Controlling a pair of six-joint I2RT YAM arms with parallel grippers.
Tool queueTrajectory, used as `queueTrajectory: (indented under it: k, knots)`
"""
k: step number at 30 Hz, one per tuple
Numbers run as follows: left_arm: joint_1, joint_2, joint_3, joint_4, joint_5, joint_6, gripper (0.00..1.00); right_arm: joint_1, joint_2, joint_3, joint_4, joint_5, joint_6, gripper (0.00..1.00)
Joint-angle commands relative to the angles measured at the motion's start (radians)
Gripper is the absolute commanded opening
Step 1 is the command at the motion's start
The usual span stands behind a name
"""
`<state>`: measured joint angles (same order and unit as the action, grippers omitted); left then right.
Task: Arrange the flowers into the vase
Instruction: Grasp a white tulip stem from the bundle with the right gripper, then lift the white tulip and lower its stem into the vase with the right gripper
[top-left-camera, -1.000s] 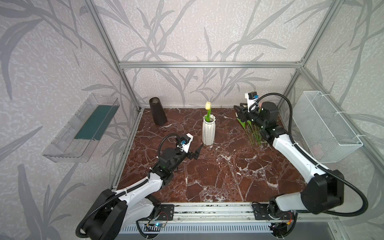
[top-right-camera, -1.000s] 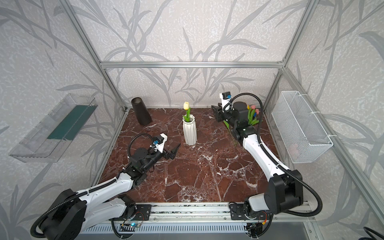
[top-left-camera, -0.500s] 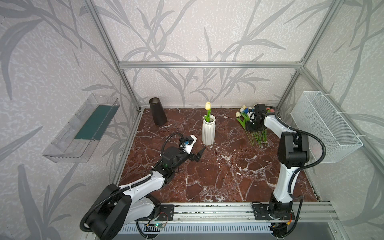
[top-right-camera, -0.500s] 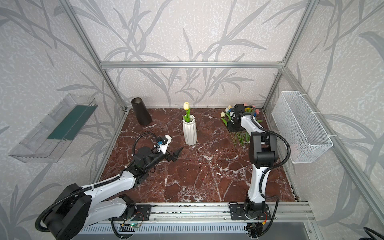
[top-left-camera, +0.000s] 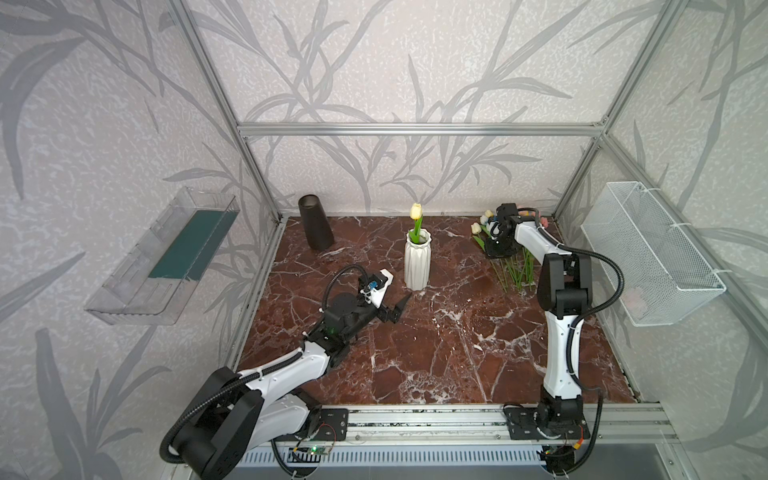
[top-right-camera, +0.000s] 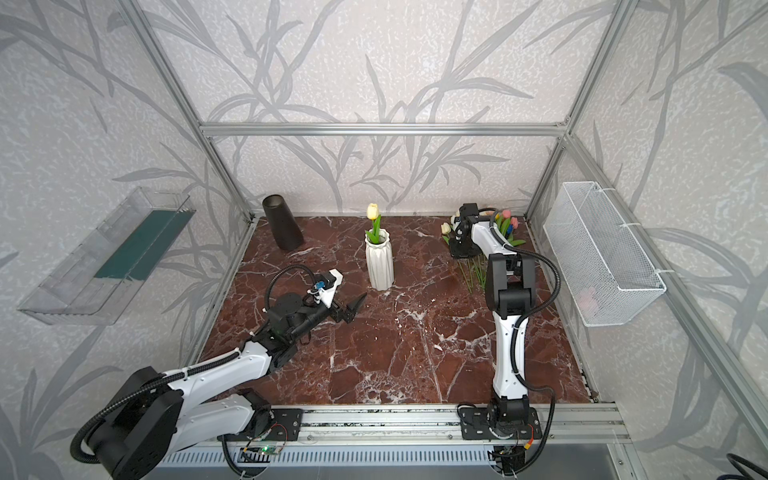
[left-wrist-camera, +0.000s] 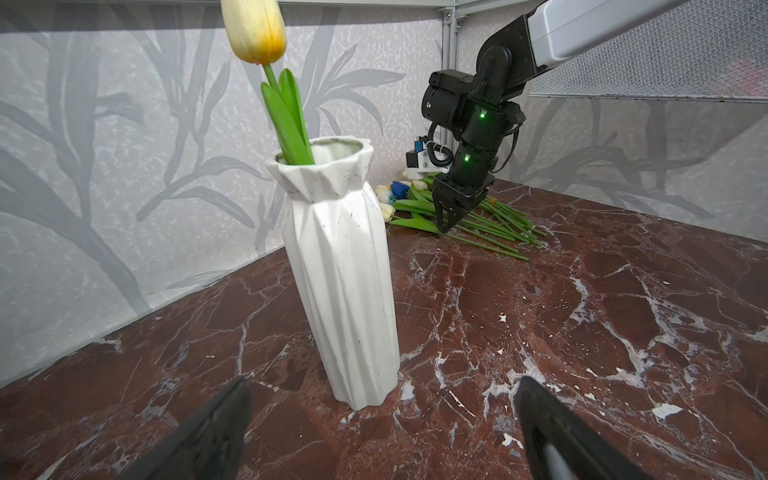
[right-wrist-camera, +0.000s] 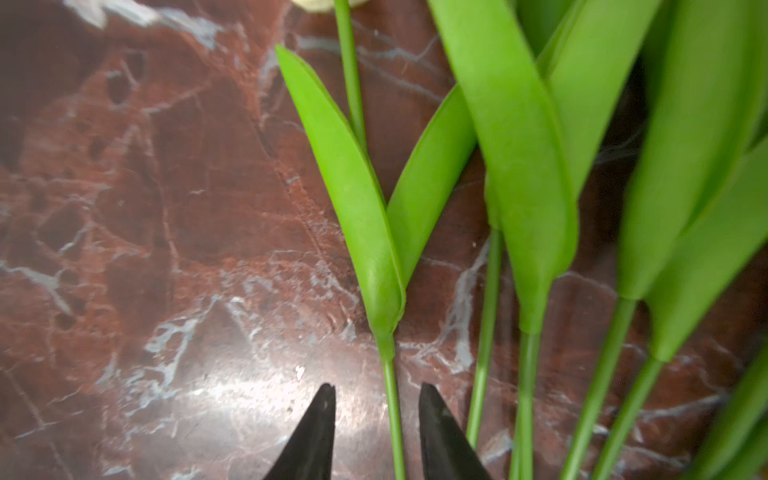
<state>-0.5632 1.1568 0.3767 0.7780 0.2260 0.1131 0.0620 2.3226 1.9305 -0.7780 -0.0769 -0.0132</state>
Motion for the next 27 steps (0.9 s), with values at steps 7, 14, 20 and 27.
queueTrajectory:
  k: [7,14,20,27]
  knots:
    - [-0.005,-0.009,-0.006,0.045,-0.017,0.015,0.99,0.007,0.113,0.114,-0.117,0.007,-0.018,0.2]
    - [-0.006,-0.025,-0.014,0.038,-0.033,0.023,0.99,0.046,0.071,0.091,-0.103,-0.023,-0.056,0.06]
    - [-0.006,-0.049,-0.04,0.075,-0.054,0.004,0.99,0.07,-0.096,-0.083,0.077,-0.186,-0.042,0.01]
    - [-0.006,-0.077,-0.051,0.093,-0.066,-0.007,1.0,0.093,-0.401,-0.383,0.371,-0.333,0.051,0.0]
